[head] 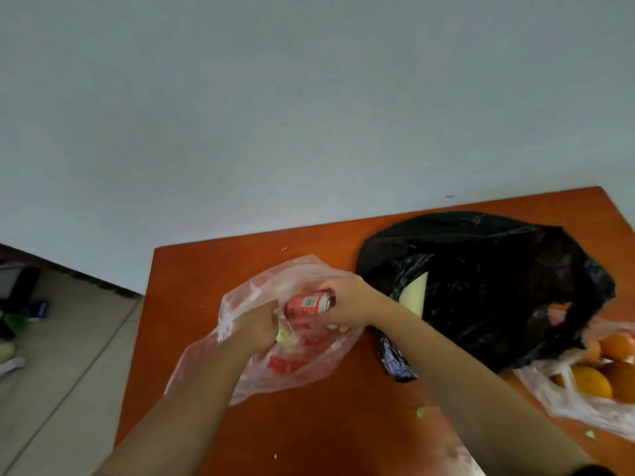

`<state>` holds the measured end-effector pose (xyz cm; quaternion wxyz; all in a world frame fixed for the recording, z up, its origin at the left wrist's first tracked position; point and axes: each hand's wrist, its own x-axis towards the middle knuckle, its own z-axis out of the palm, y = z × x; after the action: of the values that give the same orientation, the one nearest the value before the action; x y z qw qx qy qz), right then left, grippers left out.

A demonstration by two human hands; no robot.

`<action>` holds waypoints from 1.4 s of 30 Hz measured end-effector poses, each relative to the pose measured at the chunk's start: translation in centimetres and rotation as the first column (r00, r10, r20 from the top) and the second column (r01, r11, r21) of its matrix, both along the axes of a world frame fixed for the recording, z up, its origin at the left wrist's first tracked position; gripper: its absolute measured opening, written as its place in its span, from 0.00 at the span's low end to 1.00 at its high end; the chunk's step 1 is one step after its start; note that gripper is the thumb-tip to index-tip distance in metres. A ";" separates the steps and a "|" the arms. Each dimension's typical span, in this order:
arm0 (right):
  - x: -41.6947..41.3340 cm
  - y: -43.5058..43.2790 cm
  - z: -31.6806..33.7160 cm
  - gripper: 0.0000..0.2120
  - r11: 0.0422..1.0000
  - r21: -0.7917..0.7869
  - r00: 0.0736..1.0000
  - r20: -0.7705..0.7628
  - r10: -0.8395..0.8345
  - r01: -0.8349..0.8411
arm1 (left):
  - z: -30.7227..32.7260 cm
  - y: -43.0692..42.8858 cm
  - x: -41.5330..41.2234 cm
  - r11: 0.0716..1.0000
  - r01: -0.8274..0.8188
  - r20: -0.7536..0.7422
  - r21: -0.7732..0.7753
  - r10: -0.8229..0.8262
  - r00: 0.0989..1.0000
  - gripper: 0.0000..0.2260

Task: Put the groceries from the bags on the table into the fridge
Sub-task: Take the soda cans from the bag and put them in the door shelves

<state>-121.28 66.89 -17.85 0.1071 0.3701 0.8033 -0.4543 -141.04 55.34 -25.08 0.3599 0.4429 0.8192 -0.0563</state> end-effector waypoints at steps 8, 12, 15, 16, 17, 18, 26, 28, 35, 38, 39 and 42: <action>3.4 -2.5 5.9 0.30 0.915 0.035 0.880 -0.290 -0.376 0.403 | 7.1 -0.1 0.1 0.986 0.031 -0.002 0.163 -0.031 1.000 0.23; 5.6 -5.2 7.9 0.28 0.777 -0.016 0.683 -0.466 -0.563 0.630 | 12.3 0.2 2.8 0.896 -0.043 0.206 0.442 -0.055 0.977 0.19; 8.0 -7.9 9.6 0.28 0.663 -0.077 0.513 -0.568 -0.643 0.745 | 15.1 0.6 6.0 0.857 -0.266 0.544 0.441 -0.020 0.839 0.20; 9.2 -8.9 10.2 0.30 0.624 -0.102 0.456 -0.594 -0.663 0.774 | 16.1 0.8 7.6 0.857 -0.286 0.610 0.428 -0.041 0.791 0.21; 10.5 -10.0 10.7 0.30 0.588 -0.120 0.403 -0.620 -0.674 0.800 | 17.0 0.9 9.3 0.856 -0.292 0.665 0.426 -0.077 0.743 0.21; 11.9 -11.1 11.4 0.30 0.553 -0.126 0.354 -0.648 -0.675 0.823 | 18.0 1.0 11.0 0.856 -0.298 0.714 0.422 -0.111 0.692 0.19; 28.1 -22.7 18.7 0.29 0.190 -0.068 0.060 -0.800 -0.596 0.979 | 26.7 -3.2 29.8 0.819 -0.058 0.731 0.571 -0.475 0.489 0.15; 32.6 -26.5 20.1 0.30 0.071 -0.039 0.008 -0.824 -0.567 0.997 | 28.7 -5.6 35.4 0.793 0.015 0.708 0.609 -0.552 0.441 0.17; 50.0 -45.0 22.4 0.27 -0.314 -0.088 -0.212 -0.899 -0.384 0.945 | 32.0 -18.6 57.4 0.701 0.264 0.672 0.662 -0.712 0.206 0.17; 57.7 -54.0 22.8 0.25 -0.452 -0.126 -0.285 -0.909 -0.304 0.883 | 32.4 -25.9 67.4 0.663 0.360 0.673 0.656 -0.730 0.119 0.16; 60.1 -56.7 23.0 0.25 -0.493 -0.133 -0.304 -0.910 -0.284 0.860 | 32.6 -28.4 70.3 0.643 0.389 0.669 0.660 -0.738 0.086 0.16; 66.7 -63.8 24.0 0.26 -0.586 -0.171 -0.352 -0.912 -0.210 0.792 | 34.0 -34.9 77.8 0.576 0.440 0.641 0.689 -0.768 0.001 0.18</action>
<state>-54.57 3.07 6.16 -0.7337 0.6396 0.2277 0.0254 -63.19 20.41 8.96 0.6148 0.7481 0.1818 0.1711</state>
